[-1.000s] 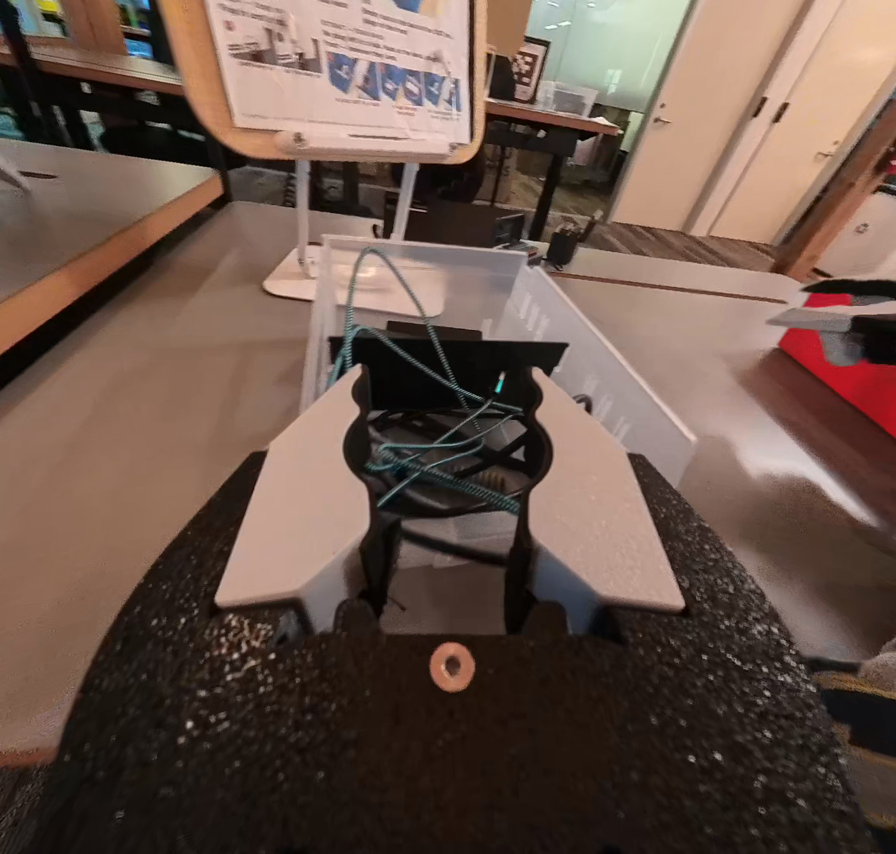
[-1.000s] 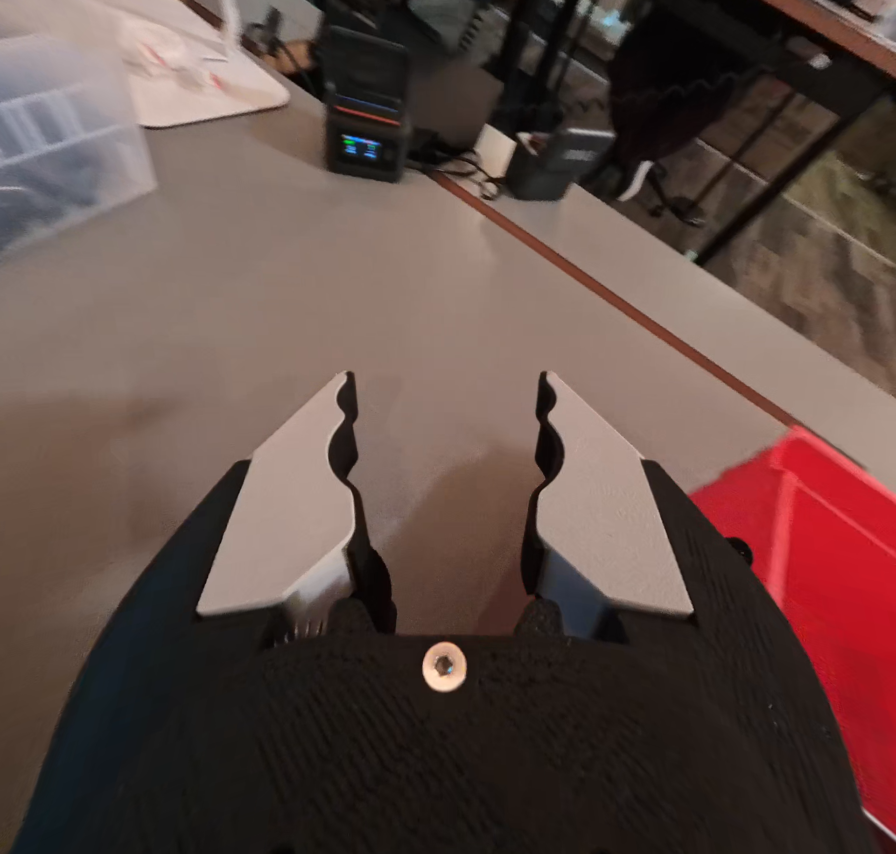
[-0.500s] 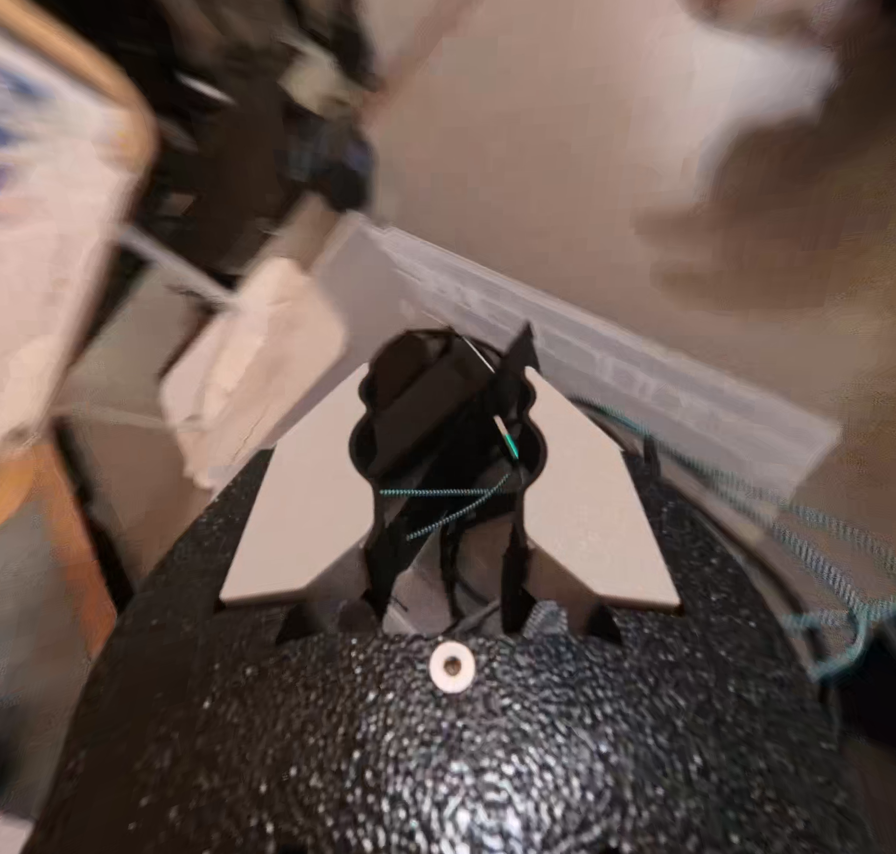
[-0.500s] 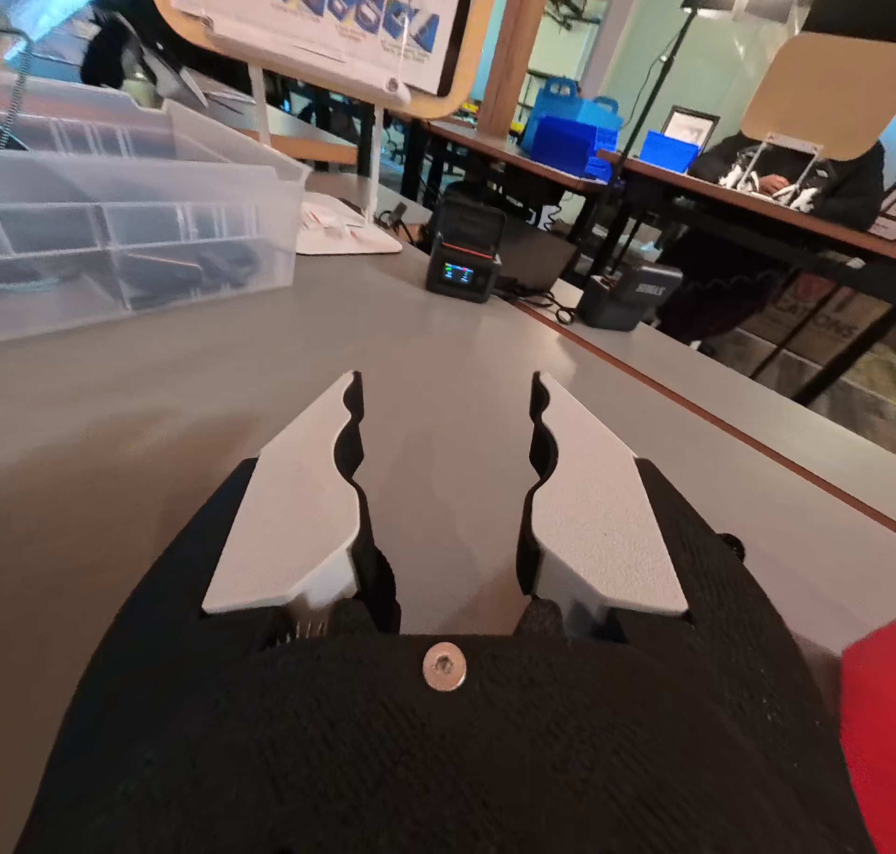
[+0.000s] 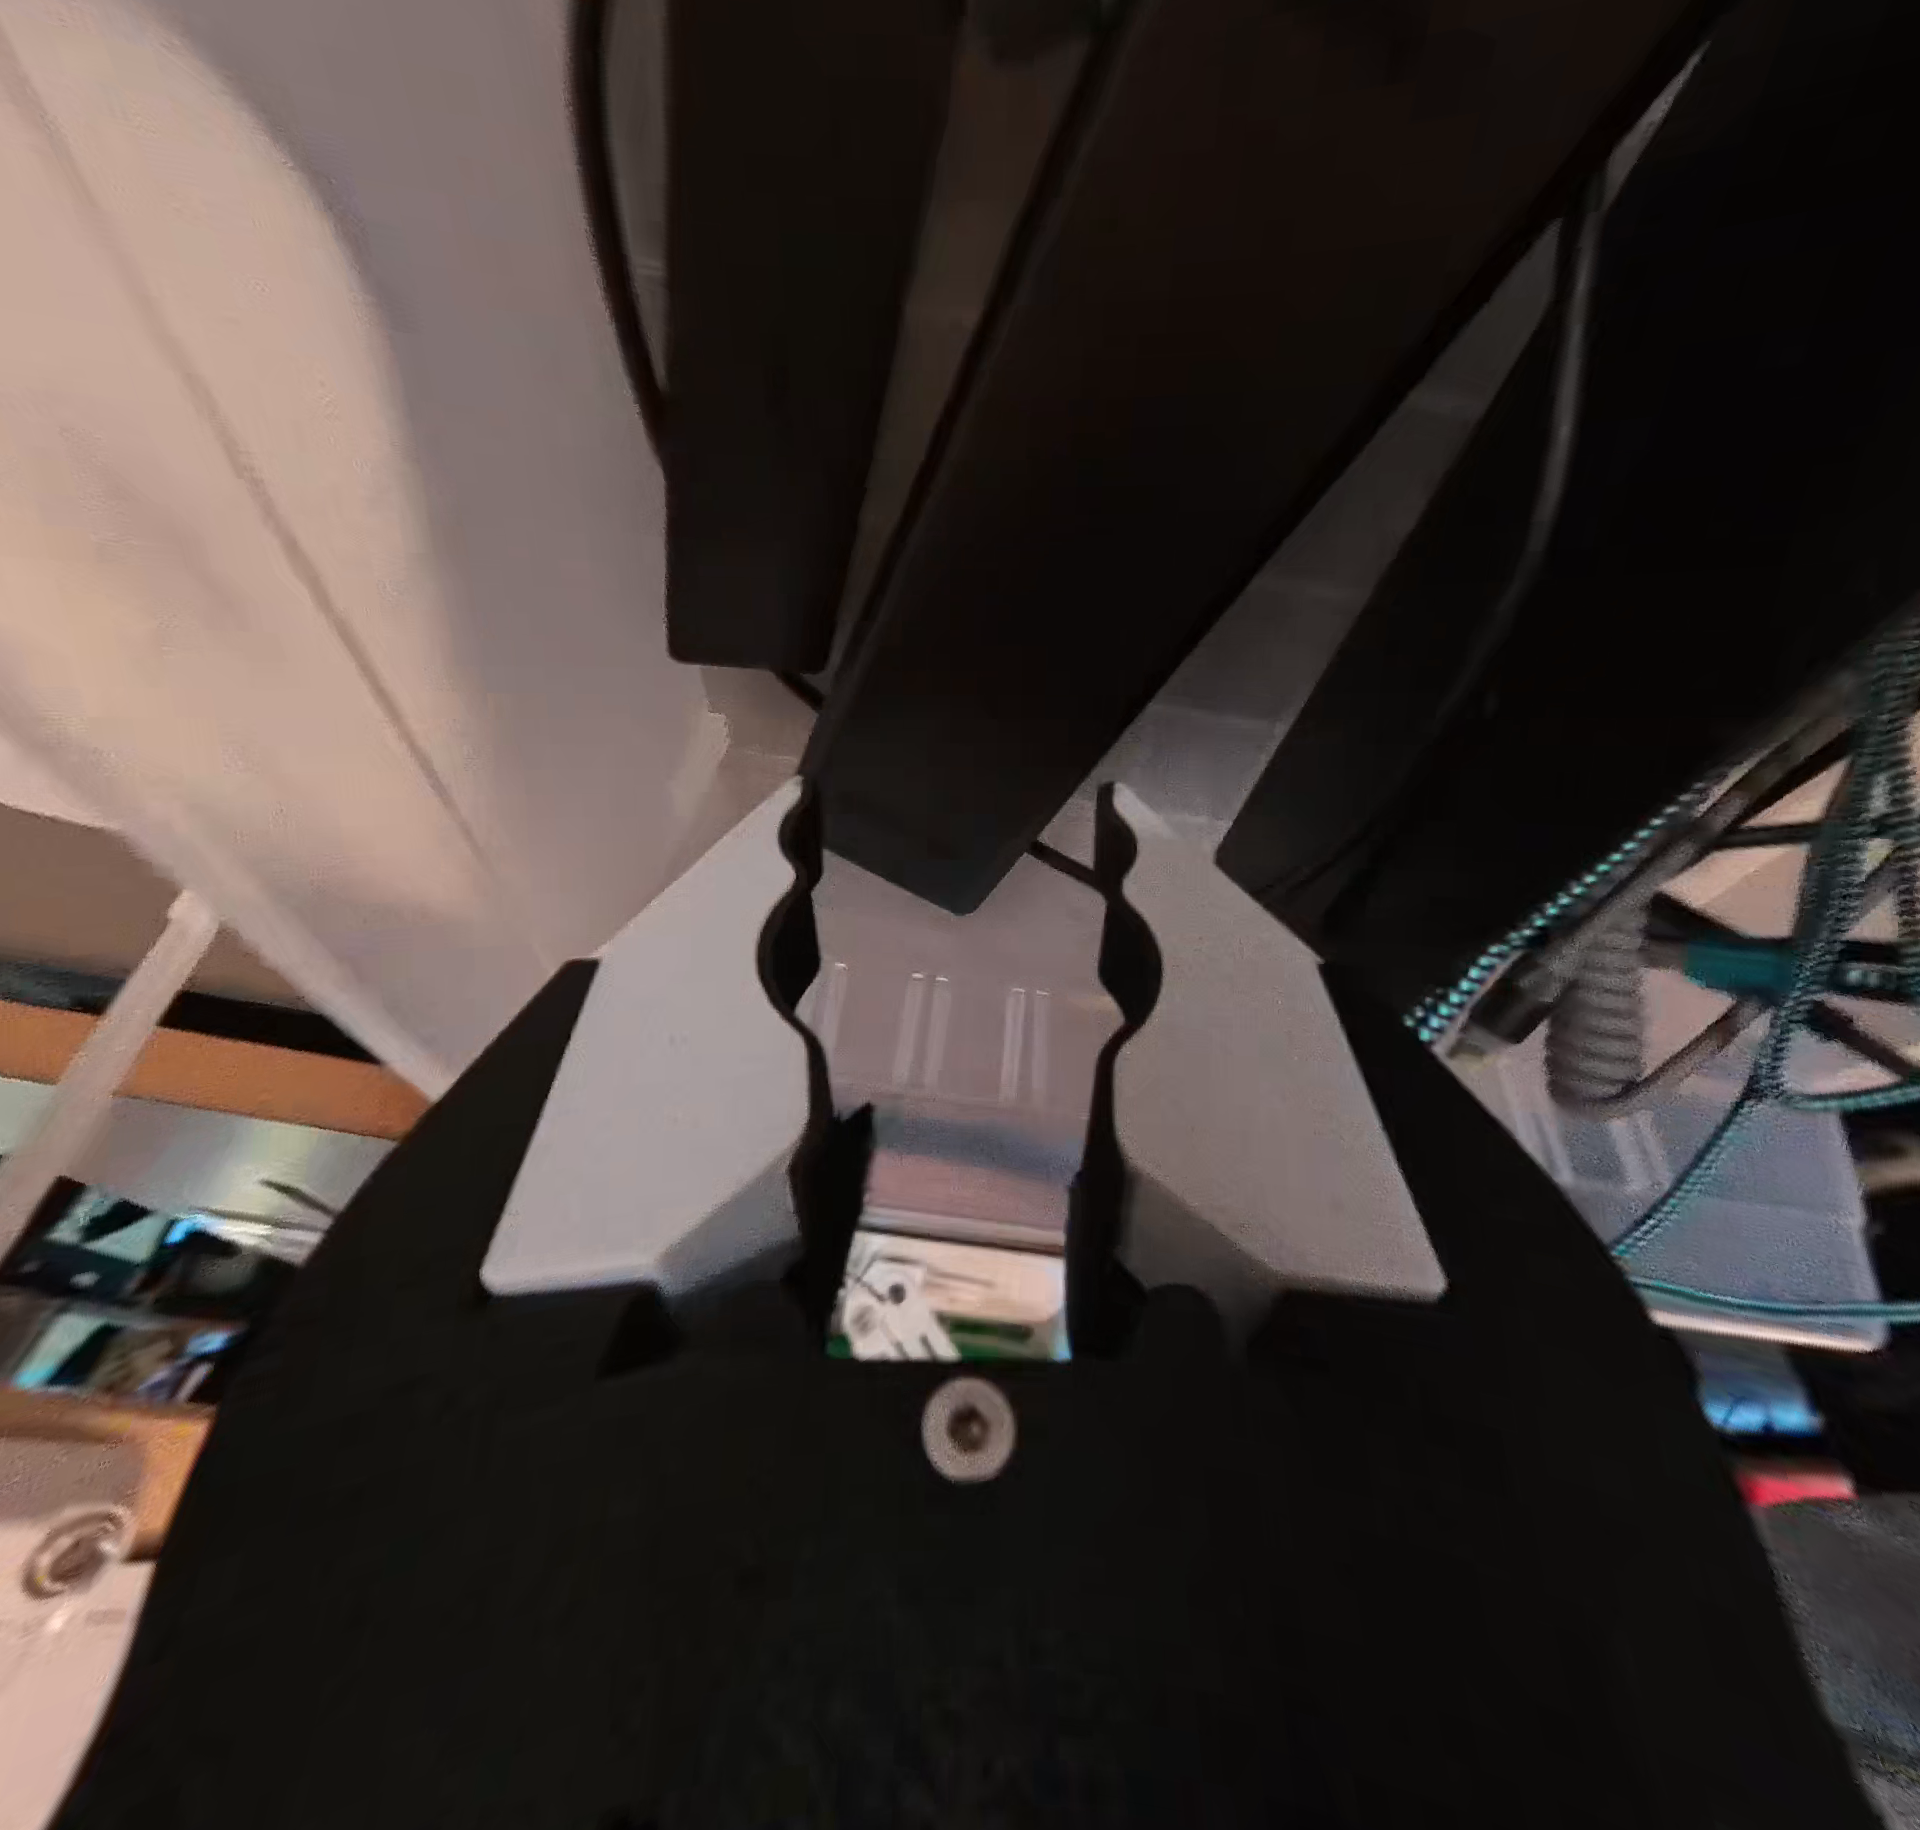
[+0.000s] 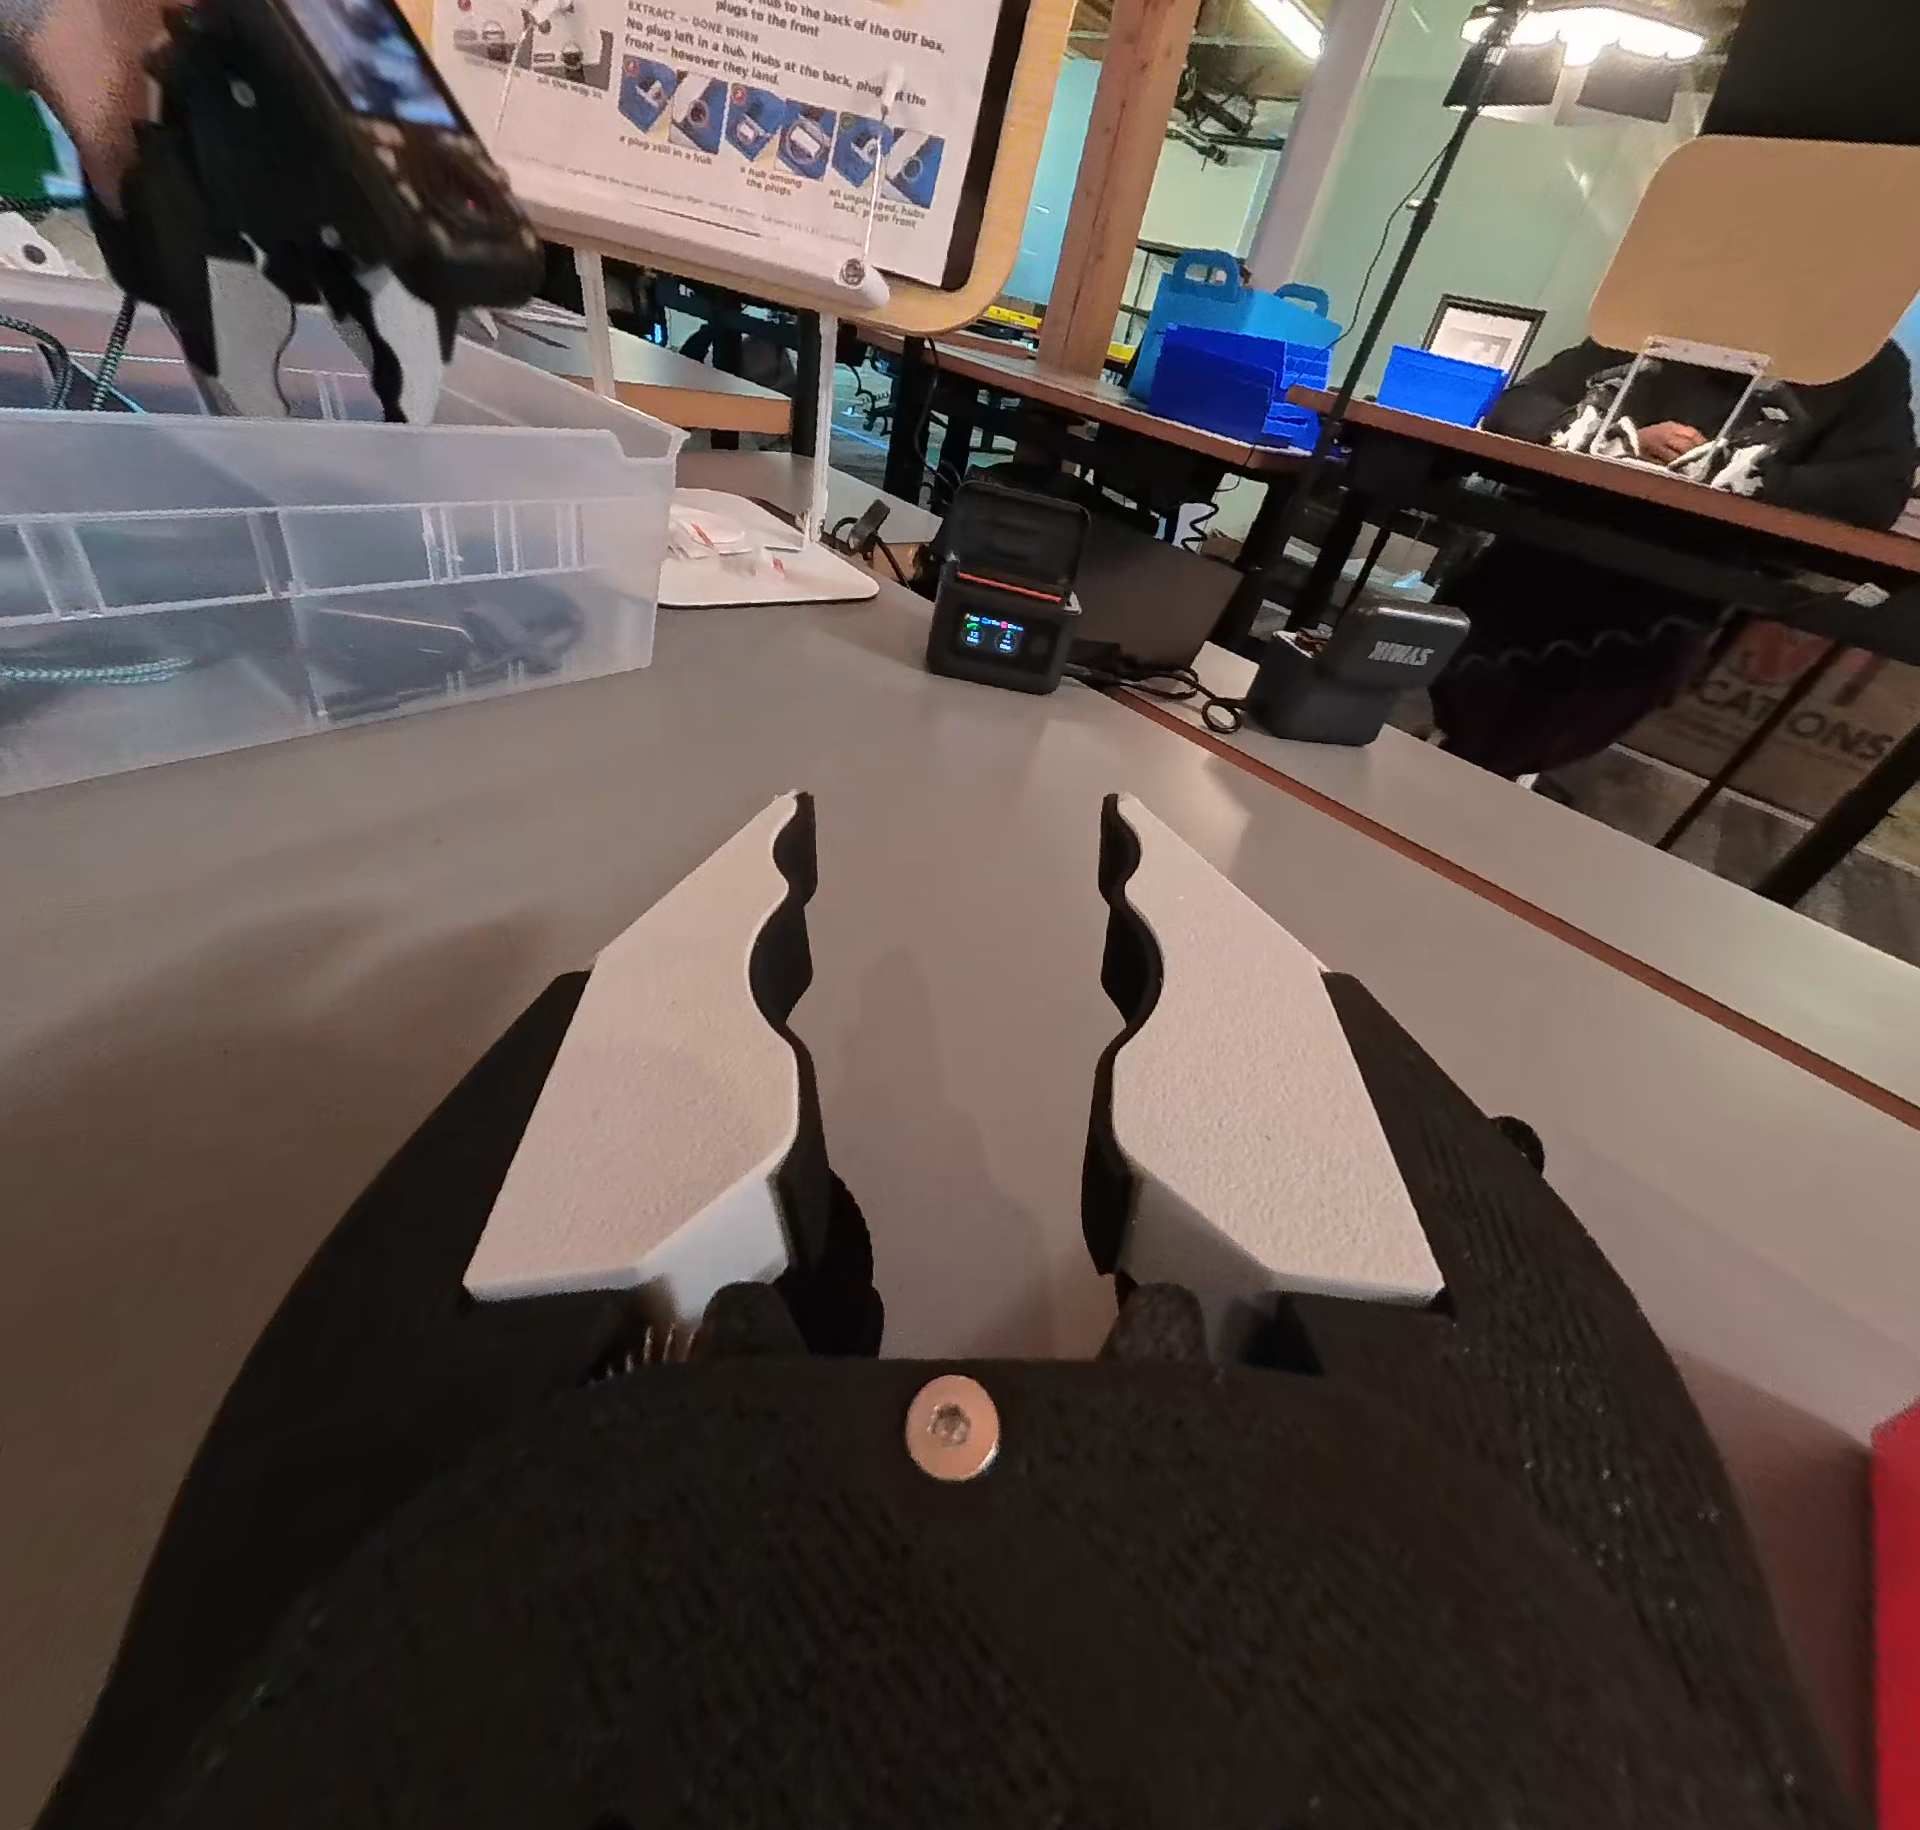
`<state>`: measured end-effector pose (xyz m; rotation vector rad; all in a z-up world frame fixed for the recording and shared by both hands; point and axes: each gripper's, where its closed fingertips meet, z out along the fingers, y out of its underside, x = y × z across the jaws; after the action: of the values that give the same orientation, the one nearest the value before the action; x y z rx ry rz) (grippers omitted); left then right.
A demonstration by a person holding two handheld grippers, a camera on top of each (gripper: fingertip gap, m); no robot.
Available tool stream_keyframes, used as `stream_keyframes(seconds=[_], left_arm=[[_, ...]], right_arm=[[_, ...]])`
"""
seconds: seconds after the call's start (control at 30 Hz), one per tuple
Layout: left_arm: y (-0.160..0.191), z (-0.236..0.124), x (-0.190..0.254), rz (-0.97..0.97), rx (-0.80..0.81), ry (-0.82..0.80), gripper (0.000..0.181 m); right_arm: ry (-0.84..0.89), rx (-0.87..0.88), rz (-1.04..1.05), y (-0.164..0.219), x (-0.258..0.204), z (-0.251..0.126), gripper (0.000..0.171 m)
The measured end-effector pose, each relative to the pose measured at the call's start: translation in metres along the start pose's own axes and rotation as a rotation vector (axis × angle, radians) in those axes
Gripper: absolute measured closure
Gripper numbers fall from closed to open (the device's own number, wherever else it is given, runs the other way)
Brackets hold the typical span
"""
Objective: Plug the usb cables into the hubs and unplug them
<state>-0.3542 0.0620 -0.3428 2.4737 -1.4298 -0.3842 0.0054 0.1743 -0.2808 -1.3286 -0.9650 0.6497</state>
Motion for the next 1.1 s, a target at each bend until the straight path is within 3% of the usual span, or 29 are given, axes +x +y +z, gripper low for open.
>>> stream_keyframes(seconds=[0.27,0.5,0.63,0.9,1.1], left_arm=[[-0.004,0.018,-0.002,0.147,-0.051,0.001,0.11],[-0.003,0.031,0.002,0.115,-0.044,0.093,0.115],[-0.002,0.034,0.001,0.155,-0.072,0.064,0.116],[0.002,0.026,-0.003,0.108,-0.065,-0.116,0.119],[0.012,-0.042,-0.009,-0.024,0.119,-0.448,0.12]], right_arm=[[-0.03,-0.009,-0.003,0.001,-0.006,0.002,0.119],[-0.043,-0.01,0.01,0.001,-0.006,0.003,0.12],[-0.046,-0.007,0.028,0.001,-0.004,0.003,0.12],[-0.055,-0.012,0.012,0.001,-0.007,0.003,0.121],[-0.05,-0.015,0.003,0.002,-0.008,0.004,0.122]])
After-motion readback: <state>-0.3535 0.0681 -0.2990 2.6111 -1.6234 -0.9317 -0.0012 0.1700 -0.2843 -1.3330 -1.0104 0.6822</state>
